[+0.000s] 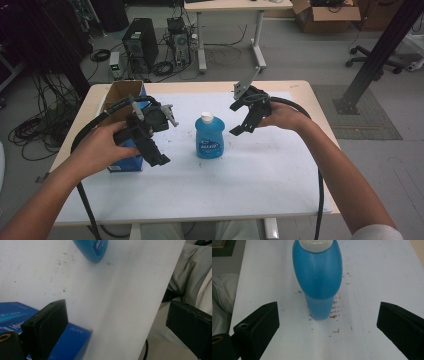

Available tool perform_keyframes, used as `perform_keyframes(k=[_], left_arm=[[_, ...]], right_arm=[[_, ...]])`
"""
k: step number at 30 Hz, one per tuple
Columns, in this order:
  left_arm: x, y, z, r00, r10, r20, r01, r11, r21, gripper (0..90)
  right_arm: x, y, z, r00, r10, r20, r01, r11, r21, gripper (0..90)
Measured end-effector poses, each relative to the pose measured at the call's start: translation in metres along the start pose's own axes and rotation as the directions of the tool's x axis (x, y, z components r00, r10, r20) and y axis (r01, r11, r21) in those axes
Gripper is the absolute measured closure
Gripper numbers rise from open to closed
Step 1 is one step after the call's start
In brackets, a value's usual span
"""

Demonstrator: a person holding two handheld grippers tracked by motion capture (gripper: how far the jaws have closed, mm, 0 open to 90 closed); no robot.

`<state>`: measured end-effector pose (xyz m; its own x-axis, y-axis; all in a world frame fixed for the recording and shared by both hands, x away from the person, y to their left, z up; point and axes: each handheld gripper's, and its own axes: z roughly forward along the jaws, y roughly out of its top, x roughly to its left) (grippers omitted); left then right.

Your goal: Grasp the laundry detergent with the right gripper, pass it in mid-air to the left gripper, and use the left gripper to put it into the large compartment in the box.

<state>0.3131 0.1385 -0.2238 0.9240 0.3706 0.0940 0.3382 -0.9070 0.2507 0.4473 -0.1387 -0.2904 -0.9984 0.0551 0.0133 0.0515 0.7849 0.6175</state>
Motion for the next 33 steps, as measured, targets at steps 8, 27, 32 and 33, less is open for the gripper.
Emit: perform_keyframes(k=[8, 27, 32, 33], left_arm=[[0.001, 0.0, 0.002, 1.0, -0.004, 0.003, 0.003, 1.0, 0.005, 4.4], [0.0, 0.001, 0.005, 1.0, -0.002, 0.007, 0.002, 1.0, 0.007, 4.4], [0.001, 0.001, 0.004, 1.0, -0.003, 0.007, 0.003, 1.0, 0.009, 4.4], [0.001, 0.001, 0.004, 1.0, -0.006, 0.008, 0.006, 0.9999, 0.009, 4.4]], right_arm=[[0.002, -0.007, 0.009, 1.0, 0.0, -0.008, -0.001, 1.0, -0.028, 3.8], [0.002, -0.026, 0.025, 0.9995, 0.022, -0.022, -0.025, 0.993, -0.119, 3.6], [0.003, -0.034, 0.031, 0.9991, 0.032, -0.027, -0.036, 0.986, -0.162, 3.7], [0.003, -0.035, 0.032, 0.999, 0.036, -0.028, -0.04, 0.985, -0.17, 3.6]])
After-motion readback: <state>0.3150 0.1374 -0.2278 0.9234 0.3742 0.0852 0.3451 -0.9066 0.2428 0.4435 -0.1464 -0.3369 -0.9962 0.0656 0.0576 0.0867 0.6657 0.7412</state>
